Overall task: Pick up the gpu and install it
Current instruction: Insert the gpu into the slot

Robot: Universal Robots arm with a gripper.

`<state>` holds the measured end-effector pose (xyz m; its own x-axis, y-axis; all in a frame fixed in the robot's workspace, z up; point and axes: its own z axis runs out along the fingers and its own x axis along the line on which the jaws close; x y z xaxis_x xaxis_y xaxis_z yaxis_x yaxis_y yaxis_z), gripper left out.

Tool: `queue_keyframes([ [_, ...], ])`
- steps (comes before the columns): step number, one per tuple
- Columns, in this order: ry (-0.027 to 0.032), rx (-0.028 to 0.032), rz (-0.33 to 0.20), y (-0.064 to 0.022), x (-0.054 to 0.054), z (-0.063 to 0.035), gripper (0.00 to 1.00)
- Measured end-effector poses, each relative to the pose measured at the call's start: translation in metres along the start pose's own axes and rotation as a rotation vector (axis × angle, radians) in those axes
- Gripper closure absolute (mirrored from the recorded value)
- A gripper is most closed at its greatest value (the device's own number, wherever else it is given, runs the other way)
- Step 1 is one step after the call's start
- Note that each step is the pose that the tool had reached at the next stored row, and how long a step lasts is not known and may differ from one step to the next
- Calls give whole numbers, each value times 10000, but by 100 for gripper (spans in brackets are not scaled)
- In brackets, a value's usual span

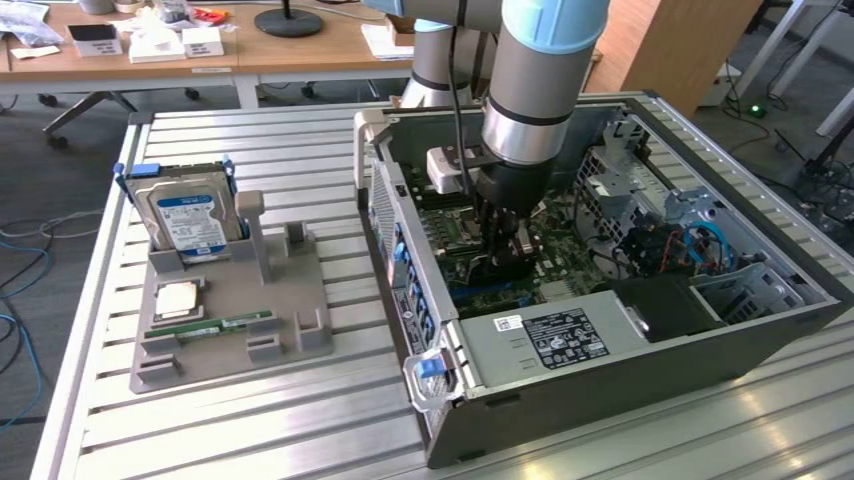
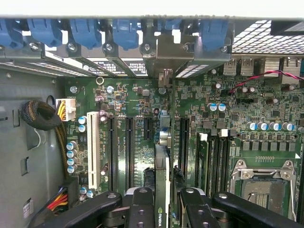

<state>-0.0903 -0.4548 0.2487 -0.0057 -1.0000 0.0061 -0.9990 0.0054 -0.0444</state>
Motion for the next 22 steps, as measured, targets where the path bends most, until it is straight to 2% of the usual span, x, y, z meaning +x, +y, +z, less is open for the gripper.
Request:
queue_keyframes([
  [22,-2,1,0,0,0,2,75],
])
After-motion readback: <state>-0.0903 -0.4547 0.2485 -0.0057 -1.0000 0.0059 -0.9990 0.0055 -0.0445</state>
